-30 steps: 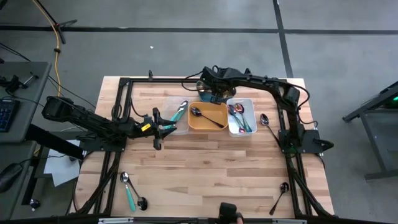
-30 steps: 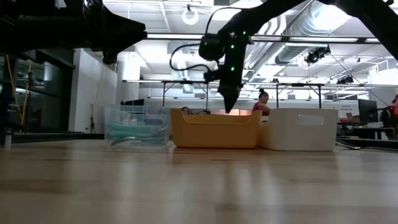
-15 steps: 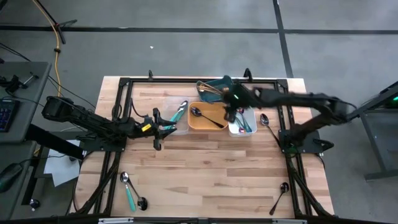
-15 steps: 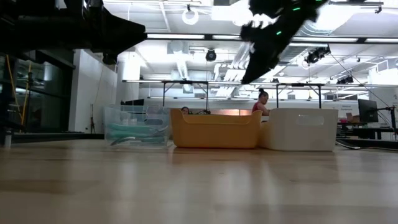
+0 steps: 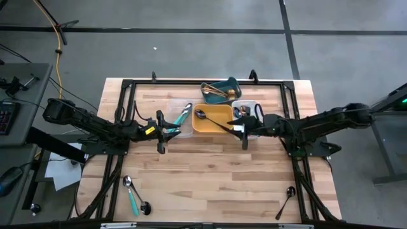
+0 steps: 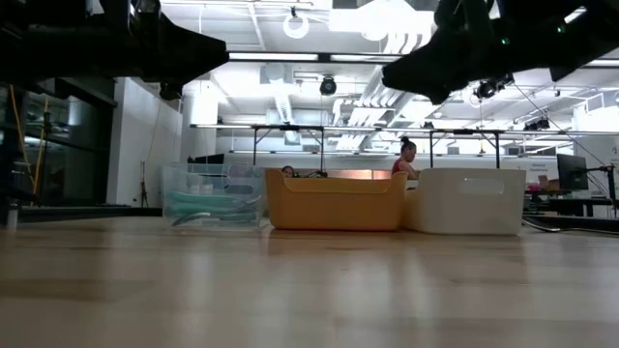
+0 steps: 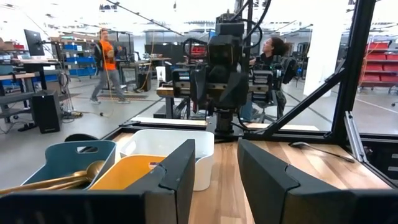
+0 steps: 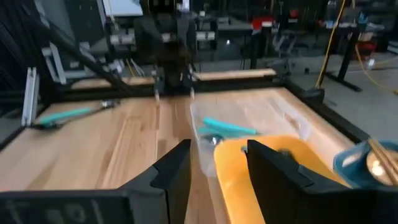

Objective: Sort silverware by color (type)
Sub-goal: Put the silver spoon into the orange bin

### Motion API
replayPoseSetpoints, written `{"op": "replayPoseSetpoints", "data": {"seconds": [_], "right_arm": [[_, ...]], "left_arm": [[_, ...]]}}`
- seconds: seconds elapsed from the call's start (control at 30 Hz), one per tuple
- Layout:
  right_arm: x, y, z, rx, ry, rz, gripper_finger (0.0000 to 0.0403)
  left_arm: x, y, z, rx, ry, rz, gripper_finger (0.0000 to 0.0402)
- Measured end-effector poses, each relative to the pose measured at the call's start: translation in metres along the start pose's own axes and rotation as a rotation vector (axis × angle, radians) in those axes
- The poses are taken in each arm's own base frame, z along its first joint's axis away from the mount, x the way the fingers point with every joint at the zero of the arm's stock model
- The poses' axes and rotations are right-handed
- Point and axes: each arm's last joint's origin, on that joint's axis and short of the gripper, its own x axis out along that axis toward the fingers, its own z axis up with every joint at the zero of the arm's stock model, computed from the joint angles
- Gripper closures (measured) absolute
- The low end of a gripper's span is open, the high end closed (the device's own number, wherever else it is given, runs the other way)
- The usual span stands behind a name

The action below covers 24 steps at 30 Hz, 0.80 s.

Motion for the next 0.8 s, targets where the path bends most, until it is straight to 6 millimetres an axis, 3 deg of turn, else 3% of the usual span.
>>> {"op": "replayPoseSetpoints", "data": {"seconds": [0.27,0.8], "right_arm": [[-0.0012,-0.0011,-0.0062,0.101,0.029,-0.012,0.0253],[-0.0012,-0.0013,-0.0054,0.078,0.021,-0.015,0.0253]], "left_arm": [[0.0000,0.0000,-0.0005,-0.015,0.005,0.001,0.0287],[0.0000,0.0000,-0.0011,-0.009,0.011,0.000,0.0287]]}}
